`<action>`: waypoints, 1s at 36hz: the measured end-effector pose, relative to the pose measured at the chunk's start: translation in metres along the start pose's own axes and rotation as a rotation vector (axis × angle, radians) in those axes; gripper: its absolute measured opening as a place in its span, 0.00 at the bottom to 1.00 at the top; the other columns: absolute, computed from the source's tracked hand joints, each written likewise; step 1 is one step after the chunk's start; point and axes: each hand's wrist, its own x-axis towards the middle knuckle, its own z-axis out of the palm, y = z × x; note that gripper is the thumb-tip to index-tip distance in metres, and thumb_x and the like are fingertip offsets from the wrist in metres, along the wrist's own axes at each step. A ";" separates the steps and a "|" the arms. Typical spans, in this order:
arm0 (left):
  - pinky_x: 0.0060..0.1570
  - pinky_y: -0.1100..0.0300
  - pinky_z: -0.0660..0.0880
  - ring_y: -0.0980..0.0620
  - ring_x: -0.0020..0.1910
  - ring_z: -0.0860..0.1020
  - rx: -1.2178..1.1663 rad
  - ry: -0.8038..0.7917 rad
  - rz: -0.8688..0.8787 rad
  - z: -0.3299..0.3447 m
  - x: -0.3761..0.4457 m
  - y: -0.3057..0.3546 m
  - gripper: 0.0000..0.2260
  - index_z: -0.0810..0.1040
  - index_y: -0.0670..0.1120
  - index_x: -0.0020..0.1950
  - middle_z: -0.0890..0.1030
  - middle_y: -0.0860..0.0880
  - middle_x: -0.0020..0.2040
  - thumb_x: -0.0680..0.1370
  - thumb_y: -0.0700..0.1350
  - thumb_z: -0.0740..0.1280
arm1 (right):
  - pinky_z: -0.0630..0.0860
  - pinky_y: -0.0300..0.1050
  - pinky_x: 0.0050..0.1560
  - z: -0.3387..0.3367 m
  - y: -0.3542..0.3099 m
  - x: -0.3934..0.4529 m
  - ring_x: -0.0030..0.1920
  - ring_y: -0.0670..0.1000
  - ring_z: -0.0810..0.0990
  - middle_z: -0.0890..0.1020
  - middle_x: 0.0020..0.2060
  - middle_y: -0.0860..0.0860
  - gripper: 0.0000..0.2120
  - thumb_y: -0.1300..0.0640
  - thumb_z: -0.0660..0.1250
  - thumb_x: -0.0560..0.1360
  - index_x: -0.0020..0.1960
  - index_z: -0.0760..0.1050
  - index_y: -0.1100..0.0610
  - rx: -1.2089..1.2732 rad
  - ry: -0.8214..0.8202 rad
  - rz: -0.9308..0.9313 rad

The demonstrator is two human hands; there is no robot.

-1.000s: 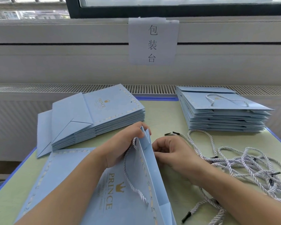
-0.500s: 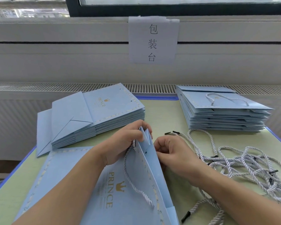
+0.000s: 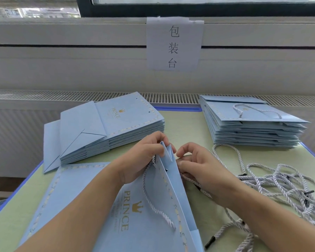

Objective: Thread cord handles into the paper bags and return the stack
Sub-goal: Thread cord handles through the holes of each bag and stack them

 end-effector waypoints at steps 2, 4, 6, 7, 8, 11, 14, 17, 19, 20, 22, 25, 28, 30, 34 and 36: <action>0.41 0.54 0.71 0.47 0.38 0.74 0.001 -0.007 -0.001 0.001 0.000 0.000 0.09 0.69 0.44 0.40 0.78 0.46 0.41 0.61 0.37 0.59 | 0.64 0.46 0.35 0.001 -0.001 -0.004 0.32 0.51 0.67 0.75 0.28 0.51 0.07 0.67 0.62 0.75 0.43 0.68 0.57 -0.034 0.029 -0.011; 0.37 0.57 0.72 0.48 0.36 0.74 0.009 -0.017 -0.004 0.003 -0.001 0.001 0.09 0.69 0.44 0.41 0.78 0.46 0.40 0.61 0.37 0.59 | 0.62 0.45 0.33 0.003 -0.001 -0.009 0.30 0.49 0.65 0.72 0.26 0.47 0.07 0.61 0.67 0.73 0.40 0.68 0.56 -0.184 0.039 -0.105; 0.34 0.61 0.72 0.49 0.34 0.73 0.029 -0.024 0.000 0.003 -0.001 0.002 0.09 0.69 0.43 0.41 0.77 0.47 0.39 0.61 0.38 0.59 | 0.65 0.43 0.31 0.008 0.001 -0.015 0.28 0.47 0.68 0.72 0.26 0.45 0.08 0.56 0.70 0.70 0.39 0.69 0.53 -0.416 0.048 -0.214; 0.33 0.61 0.72 0.49 0.34 0.73 0.038 -0.024 0.003 0.003 -0.002 0.002 0.09 0.69 0.42 0.41 0.77 0.47 0.38 0.62 0.38 0.59 | 0.67 0.43 0.32 0.010 0.003 -0.017 0.29 0.47 0.69 0.74 0.28 0.46 0.08 0.56 0.70 0.70 0.41 0.70 0.50 -0.519 0.054 -0.250; 0.34 0.60 0.71 0.48 0.35 0.72 0.043 -0.021 0.004 0.002 -0.002 0.002 0.08 0.69 0.43 0.40 0.76 0.47 0.38 0.62 0.38 0.58 | 0.69 0.43 0.33 0.010 0.004 -0.019 0.30 0.49 0.70 0.76 0.31 0.48 0.08 0.56 0.69 0.70 0.44 0.71 0.48 -0.588 0.061 -0.268; 0.38 0.56 0.69 0.46 0.38 0.71 0.020 -0.008 -0.007 -0.001 -0.001 0.002 0.08 0.69 0.43 0.39 0.76 0.45 0.40 0.62 0.39 0.58 | 0.66 0.34 0.32 0.011 0.005 -0.017 0.31 0.42 0.72 0.77 0.32 0.39 0.15 0.60 0.67 0.72 0.51 0.75 0.40 -0.623 0.042 -0.252; 0.39 0.55 0.68 0.45 0.41 0.70 0.003 -0.001 -0.017 0.000 -0.001 0.001 0.07 0.71 0.45 0.38 0.77 0.44 0.41 0.62 0.39 0.58 | 0.65 0.31 0.34 0.012 0.003 -0.014 0.33 0.36 0.71 0.75 0.32 0.34 0.16 0.62 0.66 0.73 0.52 0.80 0.42 -0.658 0.020 -0.207; 0.38 0.56 0.70 0.46 0.40 0.72 0.005 -0.007 -0.020 0.000 -0.001 0.000 0.08 0.71 0.44 0.38 0.78 0.45 0.40 0.62 0.39 0.57 | 0.64 0.33 0.37 0.015 0.005 -0.011 0.34 0.38 0.70 0.73 0.36 0.41 0.17 0.61 0.68 0.72 0.37 0.77 0.38 -0.654 0.052 -0.227; 0.38 0.56 0.72 0.46 0.39 0.73 0.007 -0.017 -0.019 0.000 -0.002 0.000 0.08 0.70 0.43 0.40 0.78 0.44 0.41 0.62 0.39 0.57 | 0.64 0.33 0.36 0.015 0.005 -0.009 0.34 0.38 0.70 0.72 0.35 0.42 0.20 0.63 0.69 0.71 0.31 0.76 0.39 -0.580 0.075 -0.224; 0.38 0.56 0.72 0.46 0.39 0.73 0.008 -0.018 -0.016 0.000 -0.001 0.000 0.08 0.70 0.43 0.40 0.79 0.45 0.41 0.62 0.39 0.57 | 0.65 0.32 0.36 0.015 0.004 -0.009 0.33 0.38 0.69 0.72 0.37 0.42 0.20 0.64 0.70 0.71 0.30 0.77 0.40 -0.517 0.075 -0.216; 0.40 0.55 0.73 0.46 0.40 0.74 0.005 -0.012 -0.014 0.000 -0.001 0.000 0.08 0.71 0.43 0.39 0.79 0.46 0.40 0.62 0.39 0.57 | 0.67 0.29 0.35 0.014 0.002 -0.009 0.31 0.39 0.69 0.75 0.43 0.46 0.19 0.67 0.71 0.70 0.30 0.80 0.44 -0.358 0.066 -0.196; 0.41 0.55 0.71 0.47 0.39 0.73 0.016 0.009 -0.017 0.001 -0.001 0.000 0.07 0.72 0.44 0.38 0.79 0.47 0.40 0.62 0.40 0.58 | 0.70 0.29 0.37 0.010 0.002 -0.009 0.34 0.38 0.71 0.74 0.50 0.49 0.16 0.69 0.73 0.68 0.32 0.82 0.48 -0.280 0.094 -0.218; 0.36 0.56 0.68 0.48 0.34 0.71 0.071 0.039 -0.021 0.002 -0.001 0.001 0.08 0.71 0.45 0.38 0.76 0.47 0.36 0.61 0.41 0.58 | 0.69 0.36 0.35 0.011 0.006 -0.010 0.36 0.38 0.70 0.73 0.50 0.41 0.11 0.59 0.71 0.71 0.36 0.82 0.44 -0.719 0.190 -0.466; 0.35 0.56 0.66 0.48 0.33 0.68 0.112 0.060 -0.014 0.003 0.000 0.000 0.07 0.72 0.46 0.37 0.71 0.45 0.35 0.61 0.41 0.59 | 0.69 0.41 0.27 0.011 0.007 -0.012 0.35 0.41 0.62 0.74 0.50 0.44 0.09 0.56 0.64 0.70 0.34 0.80 0.47 -1.081 0.233 -0.694; 0.35 0.56 0.66 0.47 0.34 0.68 0.102 0.072 -0.001 0.003 0.000 -0.001 0.07 0.73 0.46 0.37 0.71 0.44 0.35 0.61 0.41 0.59 | 0.72 0.45 0.27 0.004 0.006 -0.012 0.34 0.43 0.67 0.73 0.49 0.42 0.09 0.52 0.63 0.71 0.39 0.81 0.44 -1.104 0.140 -0.703; 0.36 0.56 0.66 0.46 0.36 0.69 0.094 0.063 0.005 0.003 0.000 0.000 0.07 0.73 0.45 0.37 0.73 0.44 0.37 0.62 0.41 0.59 | 0.73 0.46 0.36 -0.001 0.002 -0.010 0.35 0.42 0.69 0.71 0.48 0.38 0.06 0.50 0.66 0.72 0.43 0.82 0.41 -0.984 0.078 -0.579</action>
